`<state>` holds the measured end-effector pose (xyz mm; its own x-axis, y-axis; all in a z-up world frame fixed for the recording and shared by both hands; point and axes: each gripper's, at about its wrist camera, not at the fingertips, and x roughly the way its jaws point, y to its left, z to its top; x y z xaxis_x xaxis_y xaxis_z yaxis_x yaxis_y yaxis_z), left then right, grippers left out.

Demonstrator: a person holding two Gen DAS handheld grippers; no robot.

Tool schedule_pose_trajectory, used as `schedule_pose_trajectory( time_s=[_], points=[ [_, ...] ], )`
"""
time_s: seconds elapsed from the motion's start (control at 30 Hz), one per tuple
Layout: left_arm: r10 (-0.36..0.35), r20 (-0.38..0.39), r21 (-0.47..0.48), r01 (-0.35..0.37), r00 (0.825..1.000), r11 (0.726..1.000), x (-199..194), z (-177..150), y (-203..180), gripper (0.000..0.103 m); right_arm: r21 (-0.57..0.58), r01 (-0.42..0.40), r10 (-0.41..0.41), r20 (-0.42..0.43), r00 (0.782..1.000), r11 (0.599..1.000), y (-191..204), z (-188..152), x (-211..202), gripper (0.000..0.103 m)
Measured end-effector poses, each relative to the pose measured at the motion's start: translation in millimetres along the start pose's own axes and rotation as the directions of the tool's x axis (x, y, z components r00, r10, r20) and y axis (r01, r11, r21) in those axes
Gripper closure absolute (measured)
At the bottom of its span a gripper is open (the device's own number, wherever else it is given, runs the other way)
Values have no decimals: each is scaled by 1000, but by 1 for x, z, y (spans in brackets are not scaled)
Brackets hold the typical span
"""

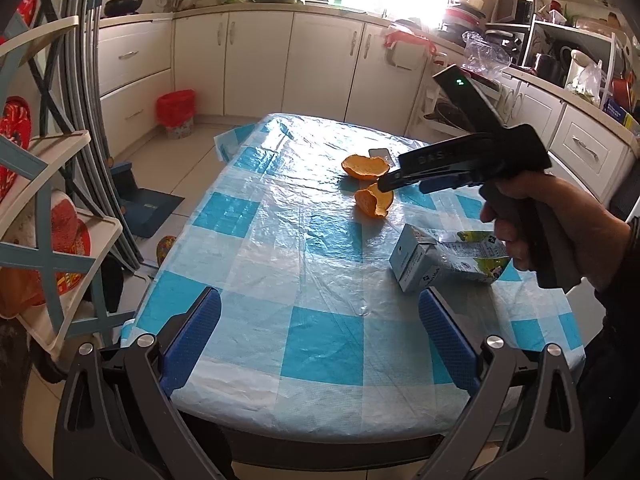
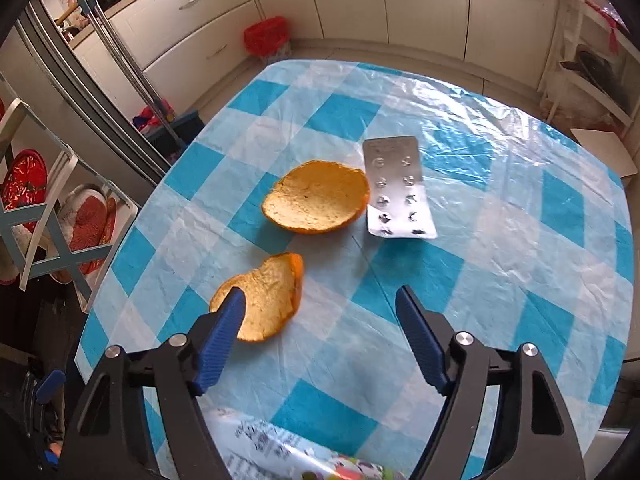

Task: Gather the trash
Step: 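Grasp an orange peel with the right gripper, then grasp the white-green juice carton with the left gripper while the right lifts the peel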

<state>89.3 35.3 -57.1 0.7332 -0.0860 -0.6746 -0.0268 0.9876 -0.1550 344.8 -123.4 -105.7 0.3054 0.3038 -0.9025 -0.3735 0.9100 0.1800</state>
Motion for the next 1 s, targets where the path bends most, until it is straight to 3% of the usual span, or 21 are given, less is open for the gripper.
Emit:
schedule_pose_trajectory(
  time_s=[0.03, 0.1, 0.13, 0.17, 0.23, 0.33, 0.4, 0.57, 0.7, 0.8, 0.87, 0.93, 1.0],
  points=[
    [-7, 1, 5, 7, 1000, 1000, 0, 1, 1, 8, -2, 0, 0, -21, 1000, 1000, 2, 2, 6, 36],
    [-31, 1, 30, 31, 1000, 999, 1, 3, 0, 8, -6, -17, 17, -69, 998, 1000, 5, 6, 18, 65],
    [-47, -1, 47, 47, 999, 998, 2, 5, -2, 8, -18, -4, 3, -60, 998, 1000, 7, 7, 19, 74],
    [-66, -4, 71, 66, 998, 995, 3, 7, -6, 8, -16, -31, 30, -71, 997, 999, 7, 7, 20, 97],
    [-108, -16, 151, 109, 994, 983, 7, 11, -16, 8, 1, -60, 60, -36, 998, 998, 3, 4, 10, 96],
    [-165, -24, 303, 165, 986, 939, 14, 20, -39, 8, 35, -70, 69, 46, 997, 997, -9, -4, -18, 97],
    [-203, -45, 428, 202, 978, 881, 21, 26, -58, 8, 77, -87, 78, 120, 990, 993, -24, -13, -46, 97],
    [-215, -122, 712, 236, 969, 661, 51, 30, -108, 8, 231, -133, 66, 278, 958, 964, -86, -63, -109, 97],
    [-191, -189, 795, 265, 963, 545, 77, 32, -134, 8, 367, -187, 62, 326, 943, 911, -135, -103, -116, 97],
    [-170, -246, 817, 298, 954, 493, 90, 29, -147, 8, 466, -267, 105, 345, 933, 844, -163, -117, -112, 97],
    [-153, -294, 806, 331, 944, 491, 98, 28, -155, 8, 440, -266, 99, 367, 925, 858, -161, -113, -119, 97],
    [-148, -353, 756, 375, 924, 537, 105, 27, -158, 15, 421, -262, 96, 377, 921, 868, -156, -111, -123, 97],
    [-135, -369, 708, 372, 919, 601, 111, 30, -158, 26, 416, -277, 110, 382, 918, 866, -158, -113, -125, 96]
  ],
)
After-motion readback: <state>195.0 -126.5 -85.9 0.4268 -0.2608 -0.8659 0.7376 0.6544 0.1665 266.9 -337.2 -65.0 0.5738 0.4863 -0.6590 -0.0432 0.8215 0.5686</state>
